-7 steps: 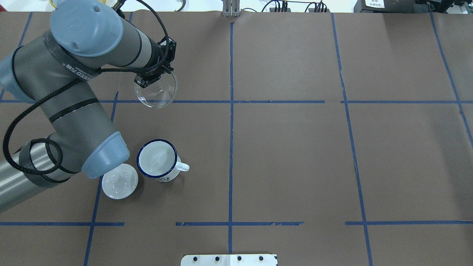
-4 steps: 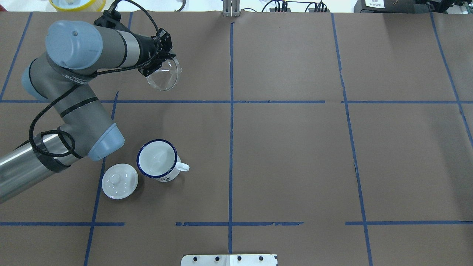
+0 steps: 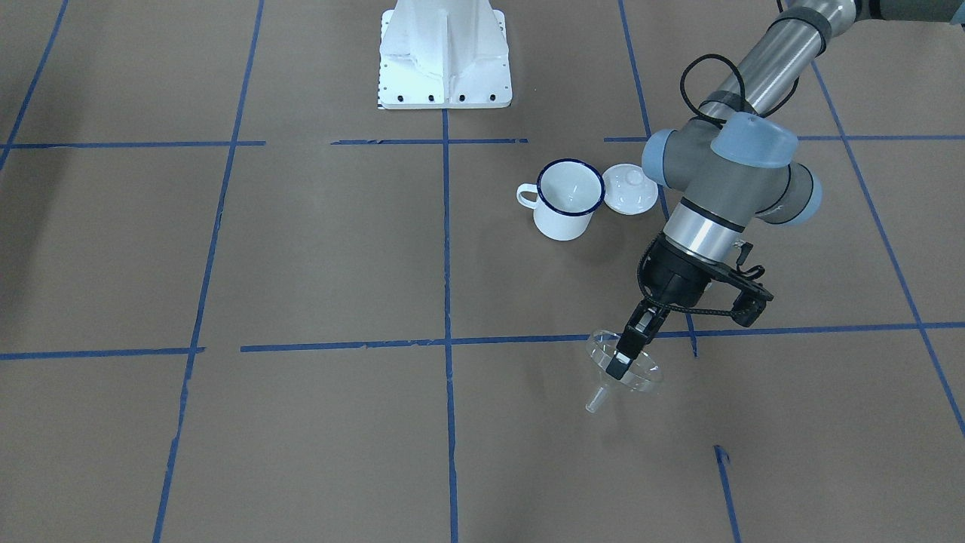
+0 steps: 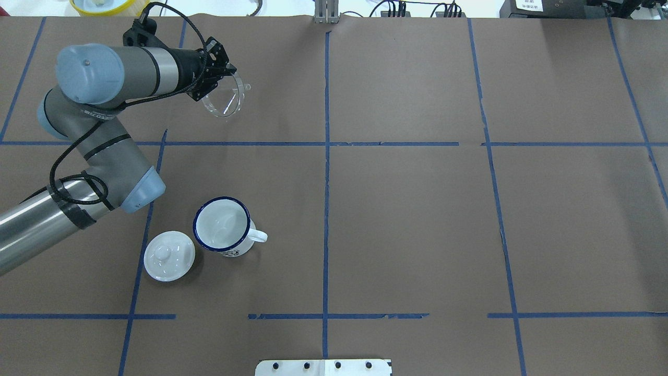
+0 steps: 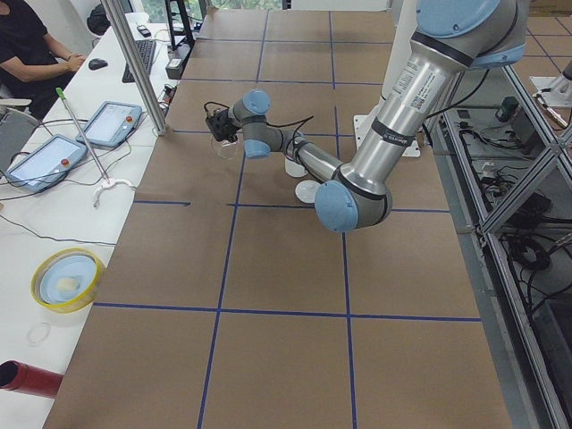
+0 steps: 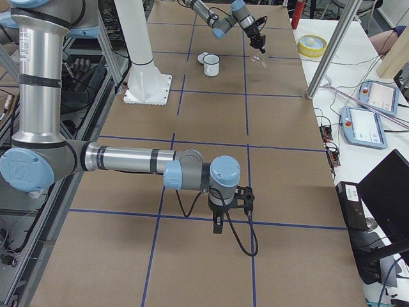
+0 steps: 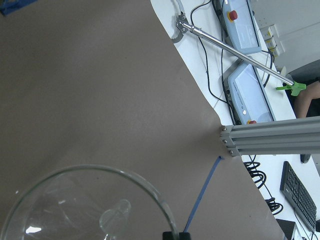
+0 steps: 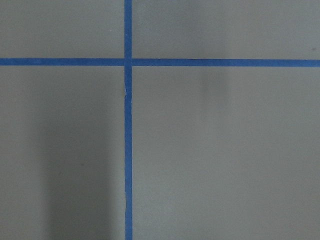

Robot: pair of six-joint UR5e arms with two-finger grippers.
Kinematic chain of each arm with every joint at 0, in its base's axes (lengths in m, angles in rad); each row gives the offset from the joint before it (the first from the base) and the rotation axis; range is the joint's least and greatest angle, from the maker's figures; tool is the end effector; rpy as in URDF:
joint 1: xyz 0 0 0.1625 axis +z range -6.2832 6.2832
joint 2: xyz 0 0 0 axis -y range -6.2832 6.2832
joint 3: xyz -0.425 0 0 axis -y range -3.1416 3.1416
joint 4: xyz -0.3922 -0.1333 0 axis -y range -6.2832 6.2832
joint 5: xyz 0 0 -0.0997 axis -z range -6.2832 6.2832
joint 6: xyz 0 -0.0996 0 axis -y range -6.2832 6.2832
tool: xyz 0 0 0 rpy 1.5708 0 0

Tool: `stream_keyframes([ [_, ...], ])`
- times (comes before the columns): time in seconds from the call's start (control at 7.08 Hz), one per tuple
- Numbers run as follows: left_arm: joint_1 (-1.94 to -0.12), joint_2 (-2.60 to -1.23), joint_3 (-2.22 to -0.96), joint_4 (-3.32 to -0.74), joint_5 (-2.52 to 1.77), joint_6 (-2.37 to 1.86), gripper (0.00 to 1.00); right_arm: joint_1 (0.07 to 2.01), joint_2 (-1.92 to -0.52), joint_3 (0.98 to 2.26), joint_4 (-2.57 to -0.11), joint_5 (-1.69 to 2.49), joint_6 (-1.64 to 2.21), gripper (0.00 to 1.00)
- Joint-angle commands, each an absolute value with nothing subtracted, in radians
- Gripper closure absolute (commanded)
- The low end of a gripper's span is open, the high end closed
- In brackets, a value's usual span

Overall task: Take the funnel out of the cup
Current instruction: 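Carry the funnel farther from the robot and set it on the table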

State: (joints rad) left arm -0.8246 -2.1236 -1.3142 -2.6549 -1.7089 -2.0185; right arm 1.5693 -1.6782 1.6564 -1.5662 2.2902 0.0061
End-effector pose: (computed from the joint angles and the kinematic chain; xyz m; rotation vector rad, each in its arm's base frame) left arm 0.3969 -0.6055 0.3305 0.1519 1.4429 -0.9600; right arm 0.0670 -0.4450 0.6702 -0.0192 -0.7193 0.0106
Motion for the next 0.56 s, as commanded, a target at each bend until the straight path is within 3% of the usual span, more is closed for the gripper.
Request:
stream_keyframes([
  [0.0, -0.822, -2.125, -1.243, -2.718, -1.709, -2.08, 1.0, 1.569, -1.678, 1.657, -1.566, 2.29, 0.006, 0.0],
  [0.42, -0.818, -2.131, -1.195, -2.775, -1.683, -2.146, 1.0, 1.569, -1.678, 1.655, -1.566, 2.29, 0.006, 0.0],
])
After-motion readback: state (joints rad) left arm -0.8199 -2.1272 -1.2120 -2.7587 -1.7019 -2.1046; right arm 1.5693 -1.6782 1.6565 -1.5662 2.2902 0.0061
